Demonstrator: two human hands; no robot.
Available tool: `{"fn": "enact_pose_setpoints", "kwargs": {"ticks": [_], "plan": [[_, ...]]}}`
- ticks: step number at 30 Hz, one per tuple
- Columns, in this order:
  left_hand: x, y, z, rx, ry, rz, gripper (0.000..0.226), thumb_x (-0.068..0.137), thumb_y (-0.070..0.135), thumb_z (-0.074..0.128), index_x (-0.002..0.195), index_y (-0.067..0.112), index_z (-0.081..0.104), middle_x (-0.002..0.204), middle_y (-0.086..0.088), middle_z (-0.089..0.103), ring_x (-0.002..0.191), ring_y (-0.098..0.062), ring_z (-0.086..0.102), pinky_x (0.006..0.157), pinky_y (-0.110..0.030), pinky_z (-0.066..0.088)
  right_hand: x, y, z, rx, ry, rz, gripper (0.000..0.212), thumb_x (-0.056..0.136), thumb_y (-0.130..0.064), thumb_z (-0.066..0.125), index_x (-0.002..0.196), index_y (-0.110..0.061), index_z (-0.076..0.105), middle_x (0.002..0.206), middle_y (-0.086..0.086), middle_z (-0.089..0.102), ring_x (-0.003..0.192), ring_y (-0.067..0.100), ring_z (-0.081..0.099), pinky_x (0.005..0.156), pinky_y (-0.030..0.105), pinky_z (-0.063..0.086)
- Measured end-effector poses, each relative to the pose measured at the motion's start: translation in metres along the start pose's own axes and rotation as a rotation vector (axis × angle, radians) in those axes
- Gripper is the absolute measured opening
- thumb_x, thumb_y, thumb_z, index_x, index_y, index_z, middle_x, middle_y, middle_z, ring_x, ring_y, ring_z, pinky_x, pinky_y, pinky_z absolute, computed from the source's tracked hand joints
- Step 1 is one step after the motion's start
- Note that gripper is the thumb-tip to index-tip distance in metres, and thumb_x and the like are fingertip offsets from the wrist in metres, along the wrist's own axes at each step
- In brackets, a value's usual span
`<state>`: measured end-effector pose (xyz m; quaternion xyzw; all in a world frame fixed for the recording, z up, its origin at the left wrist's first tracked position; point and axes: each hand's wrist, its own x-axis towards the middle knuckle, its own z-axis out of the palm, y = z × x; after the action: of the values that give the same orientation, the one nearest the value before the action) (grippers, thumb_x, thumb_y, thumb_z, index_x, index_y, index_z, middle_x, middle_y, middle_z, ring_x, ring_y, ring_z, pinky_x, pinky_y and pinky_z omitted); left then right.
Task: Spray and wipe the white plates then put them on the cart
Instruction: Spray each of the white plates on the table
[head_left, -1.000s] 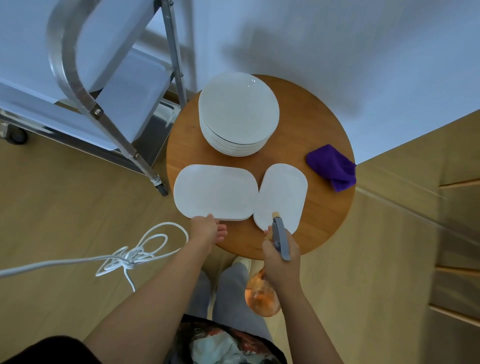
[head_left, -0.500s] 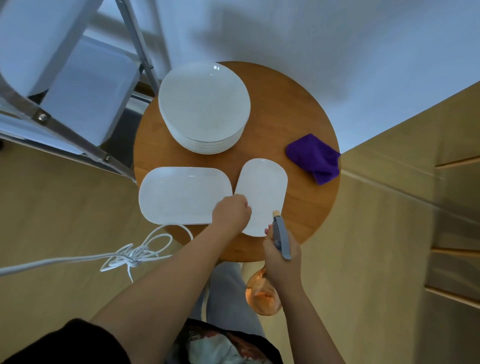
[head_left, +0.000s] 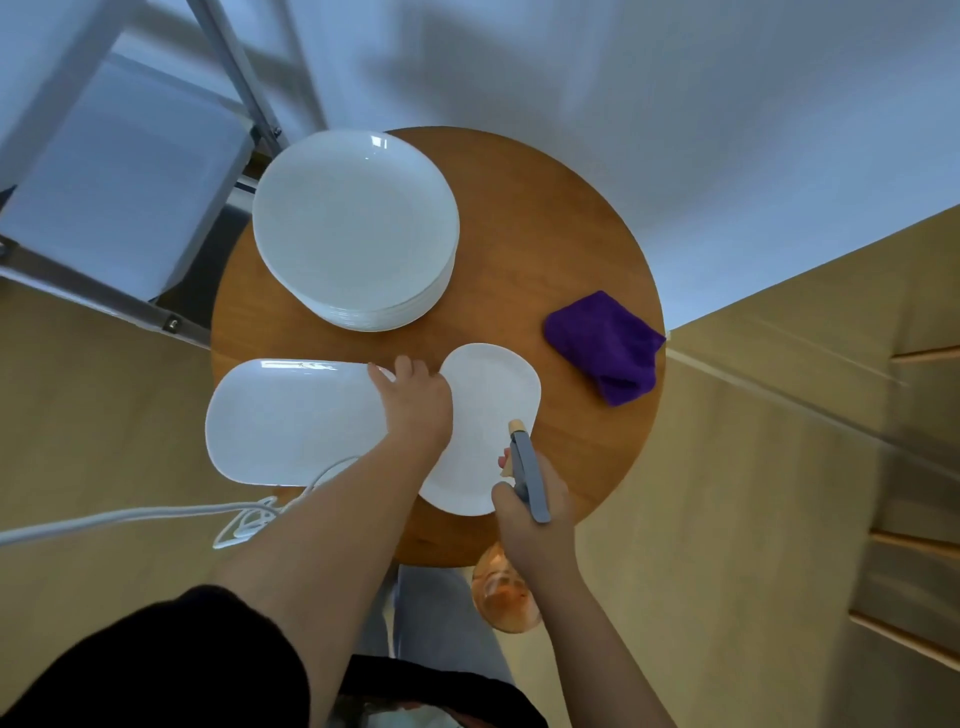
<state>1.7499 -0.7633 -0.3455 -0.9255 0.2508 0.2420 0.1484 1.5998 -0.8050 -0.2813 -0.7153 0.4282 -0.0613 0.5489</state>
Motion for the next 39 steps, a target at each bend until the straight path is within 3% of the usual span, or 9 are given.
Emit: {"fn": "enact_pose_setpoints", "kwargs": {"ticks": [6,13,17,20,22,27,31,34,39], "plan": [[0.010,0.004,-0.001,-0.027,-0.019,-0.079,0.038,0.083,0.023,0.063,0.118,0.017,0.050,0.115,-0.004,0.055,0.120,-0.024,0.042,0.110,-0.061,0.018,0.017,0.004,-0.012,-0.038,0.011,-0.002,0.030,0.083,-0.005,0.062,0.076,-0.032,0.049,0.061,-0.011,0.045,0.058,-0.001,0.051,0.051,0.007,0.041],[0.019,0.004,-0.009,-0.084,-0.136,-0.048,0.014,0.084,0.017,0.054,0.096,0.020,0.049,0.093,-0.001,0.043,0.124,-0.025,0.035,0.109,-0.068,0.002,0.015,0.004,-0.013,-0.022,0.012,0.037,0.029,0.083,0.000,0.061,0.076,-0.026,0.050,0.061,-0.010,0.043,0.057,-0.005,0.050,0.050,0.005,0.040],[0.019,0.001,-0.011,-0.158,-0.029,0.062,0.018,0.092,0.018,0.046,0.109,0.014,0.051,0.103,-0.004,0.055,0.119,-0.026,0.044,0.114,-0.059,0.001,0.011,0.004,-0.010,-0.041,0.025,0.038,0.023,0.083,0.000,0.061,0.079,-0.021,0.052,0.060,-0.009,0.043,0.056,-0.002,0.049,0.050,0.006,0.040],[0.013,0.000,-0.012,-0.393,-0.014,0.137,0.020,0.096,0.014,0.046,0.116,0.010,0.047,0.100,-0.007,0.060,0.104,-0.025,0.058,0.110,-0.047,0.029,0.008,0.002,-0.006,-0.055,0.048,0.068,0.013,0.084,-0.003,0.062,0.085,-0.014,0.054,0.063,-0.010,0.044,0.056,0.007,0.048,0.051,0.006,0.040],[0.006,0.000,-0.014,-0.581,-0.043,0.137,0.025,0.097,0.012,0.048,0.122,0.008,0.045,0.108,-0.010,0.062,0.095,-0.024,0.062,0.085,-0.035,0.049,0.005,-0.001,-0.004,-0.047,0.065,0.068,0.011,0.084,-0.003,0.062,0.089,-0.011,0.056,0.066,-0.008,0.048,0.057,0.010,0.047,0.051,0.005,0.040],[-0.018,-0.012,-0.017,-0.945,0.043,0.171,0.019,0.099,0.012,0.045,0.111,0.012,0.059,0.092,0.003,0.062,0.082,-0.015,0.057,0.065,-0.016,0.043,-0.006,-0.014,-0.009,0.005,0.123,0.048,0.016,0.083,0.002,0.059,0.089,-0.012,0.057,0.071,-0.004,0.050,0.059,0.009,0.047,0.049,0.007,0.040],[-0.039,-0.034,-0.022,-1.363,0.049,0.014,0.011,0.098,0.015,0.048,0.104,0.020,0.056,0.095,0.001,0.062,0.088,-0.017,0.060,0.073,-0.026,0.053,-0.014,-0.027,-0.008,-0.017,0.193,-0.065,0.029,0.081,0.006,0.059,0.071,-0.019,0.049,0.059,-0.006,0.040,0.050,0.003,0.043,0.046,0.009,0.036],[-0.053,-0.051,-0.028,-1.612,0.048,-0.041,0.013,0.098,0.013,0.049,0.105,0.022,0.054,0.100,0.003,0.062,0.092,-0.015,0.062,0.064,-0.017,0.052,-0.027,-0.037,0.007,-0.070,0.176,-0.128,0.036,0.082,0.004,0.061,0.066,-0.025,0.047,0.054,-0.011,0.038,0.050,0.000,0.047,0.045,0.008,0.037],[-0.069,-0.079,-0.025,-1.764,0.066,-0.156,0.011,0.098,0.013,0.049,0.105,0.019,0.056,0.098,0.004,0.064,0.089,-0.013,0.064,0.059,-0.014,0.054,-0.051,-0.040,0.033,-0.039,0.089,-0.070,0.031,0.082,0.003,0.059,0.070,-0.024,0.049,0.060,-0.002,0.043,0.052,0.010,0.042,0.047,0.012,0.039]]}}
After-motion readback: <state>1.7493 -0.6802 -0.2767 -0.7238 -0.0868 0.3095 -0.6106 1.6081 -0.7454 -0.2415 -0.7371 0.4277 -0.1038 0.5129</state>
